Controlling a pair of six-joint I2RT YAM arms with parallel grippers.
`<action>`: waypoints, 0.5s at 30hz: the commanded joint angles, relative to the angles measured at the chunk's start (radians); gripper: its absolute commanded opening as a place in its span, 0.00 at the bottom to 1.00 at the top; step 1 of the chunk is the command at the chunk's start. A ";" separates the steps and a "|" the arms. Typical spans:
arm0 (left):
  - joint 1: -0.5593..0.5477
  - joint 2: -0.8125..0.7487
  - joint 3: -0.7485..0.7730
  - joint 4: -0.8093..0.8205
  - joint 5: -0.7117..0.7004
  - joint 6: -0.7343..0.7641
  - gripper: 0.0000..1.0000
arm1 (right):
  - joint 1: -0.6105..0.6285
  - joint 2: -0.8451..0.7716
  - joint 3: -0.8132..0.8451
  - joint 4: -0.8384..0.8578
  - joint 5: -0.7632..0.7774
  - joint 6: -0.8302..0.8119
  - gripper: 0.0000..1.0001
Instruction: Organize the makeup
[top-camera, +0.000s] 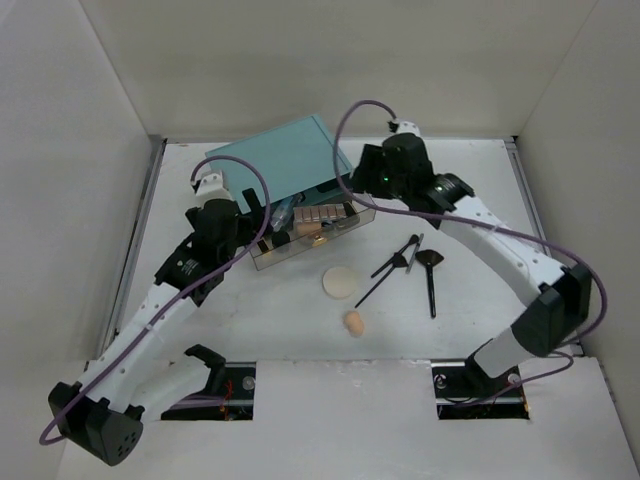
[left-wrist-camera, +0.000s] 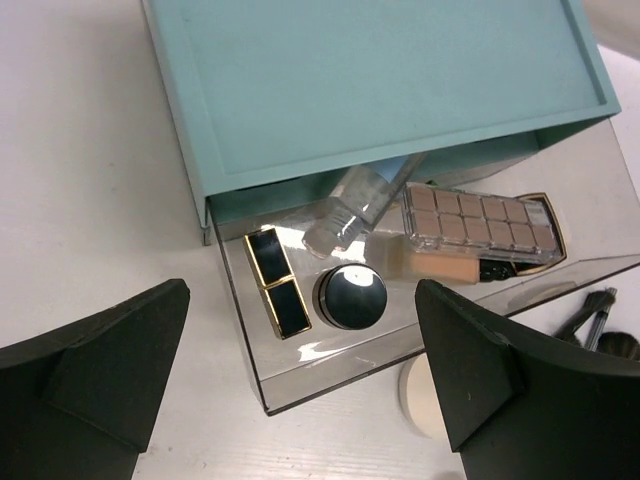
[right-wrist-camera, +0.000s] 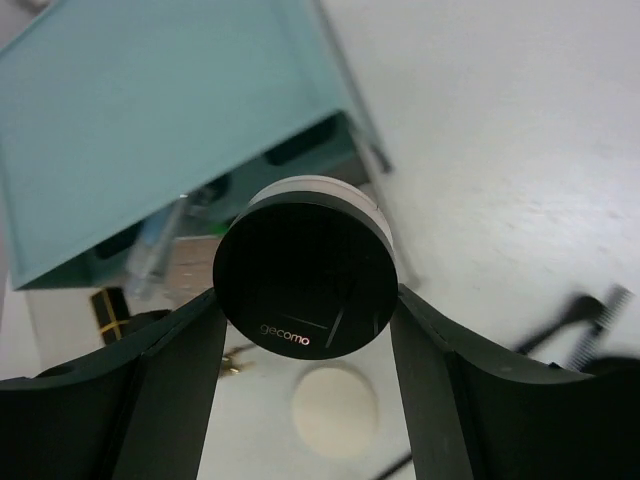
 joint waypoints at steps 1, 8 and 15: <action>0.020 -0.050 -0.011 0.014 -0.003 0.018 1.00 | 0.049 0.151 0.118 -0.002 -0.037 -0.089 0.33; 0.039 -0.074 -0.019 0.002 0.028 0.041 1.00 | 0.072 0.314 0.214 -0.012 -0.039 -0.082 0.39; 0.010 -0.060 -0.005 0.057 0.143 0.099 1.00 | 0.072 0.321 0.225 -0.005 -0.033 -0.095 0.81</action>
